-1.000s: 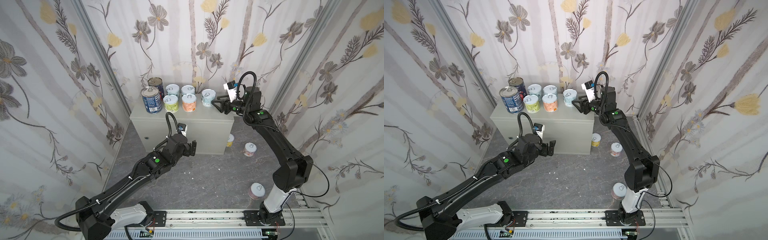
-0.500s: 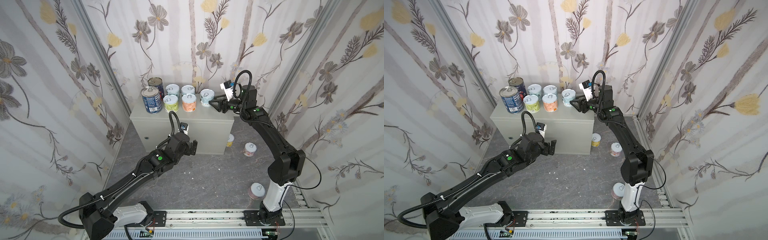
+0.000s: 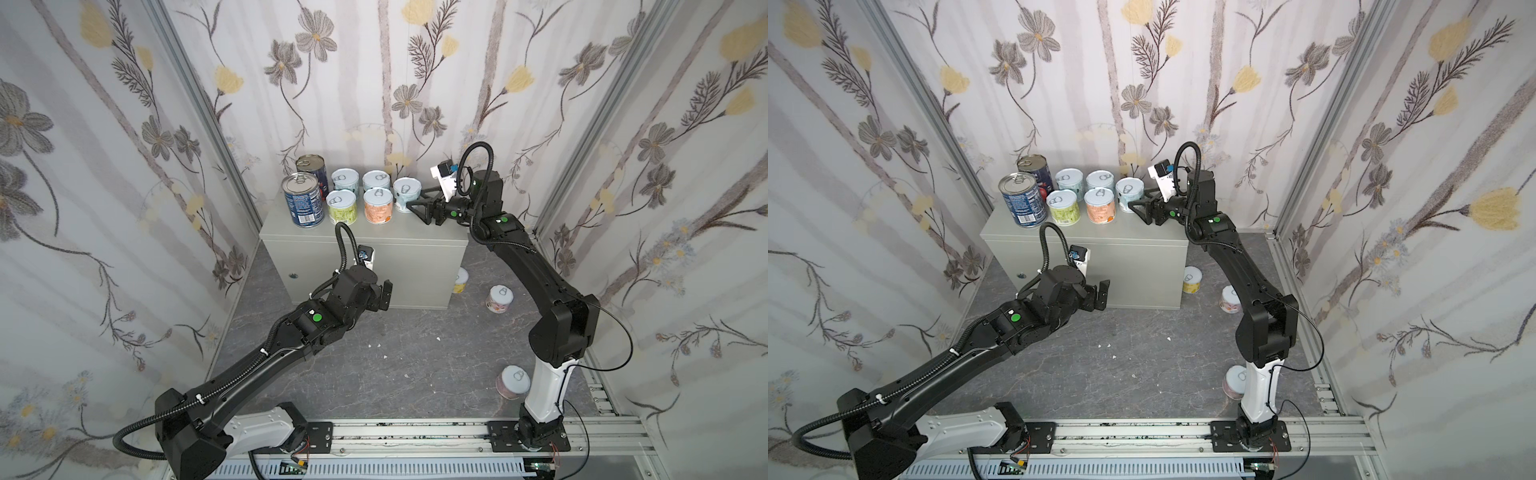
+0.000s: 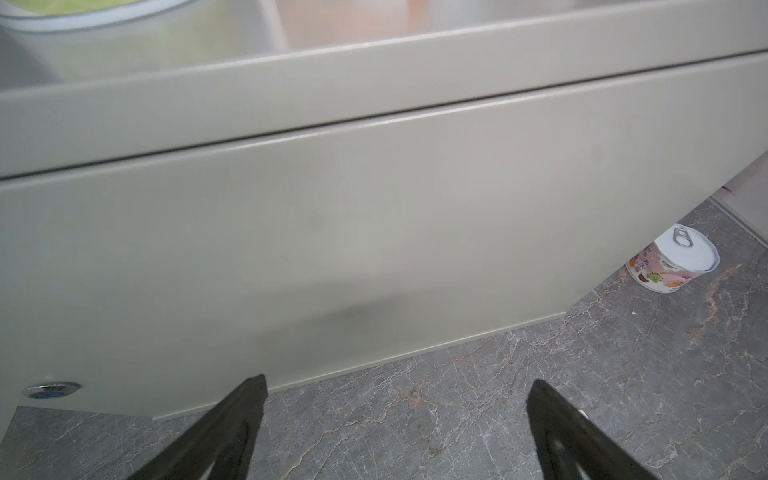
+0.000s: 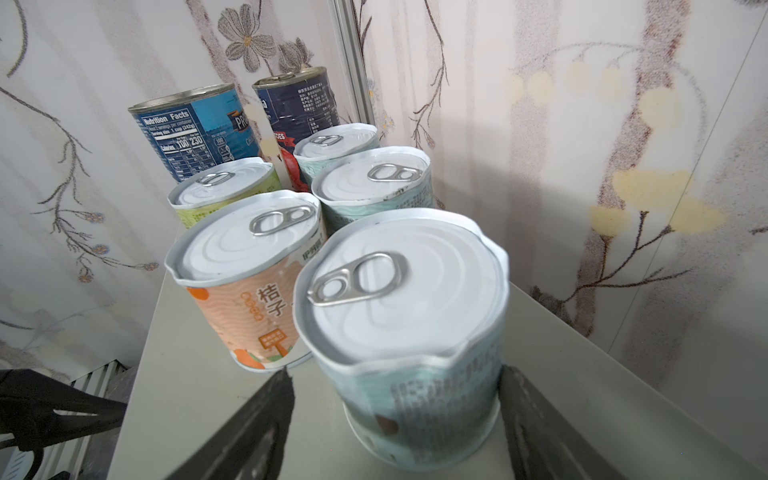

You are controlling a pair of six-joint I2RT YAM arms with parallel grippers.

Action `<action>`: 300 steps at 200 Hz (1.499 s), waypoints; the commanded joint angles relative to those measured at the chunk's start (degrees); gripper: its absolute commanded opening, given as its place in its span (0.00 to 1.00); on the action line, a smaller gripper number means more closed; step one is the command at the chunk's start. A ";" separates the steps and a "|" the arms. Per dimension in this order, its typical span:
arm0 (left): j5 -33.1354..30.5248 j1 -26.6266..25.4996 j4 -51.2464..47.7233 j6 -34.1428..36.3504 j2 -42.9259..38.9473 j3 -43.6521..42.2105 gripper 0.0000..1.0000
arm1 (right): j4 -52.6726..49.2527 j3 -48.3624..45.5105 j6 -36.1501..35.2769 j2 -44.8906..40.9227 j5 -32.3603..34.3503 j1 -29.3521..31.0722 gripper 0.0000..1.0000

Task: Place and organize the canned foods onto the counter
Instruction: 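Move the teal can along the cabinet top next to the other teal can, then lower the teal can onto the cabinet top and open the right gripper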

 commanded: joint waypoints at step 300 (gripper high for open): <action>-1.00 1.75 0.31 1.77 -2.86 -3.27 1.00 | 2.86 5.88 2.95 7.56 19.16 3.17 0.88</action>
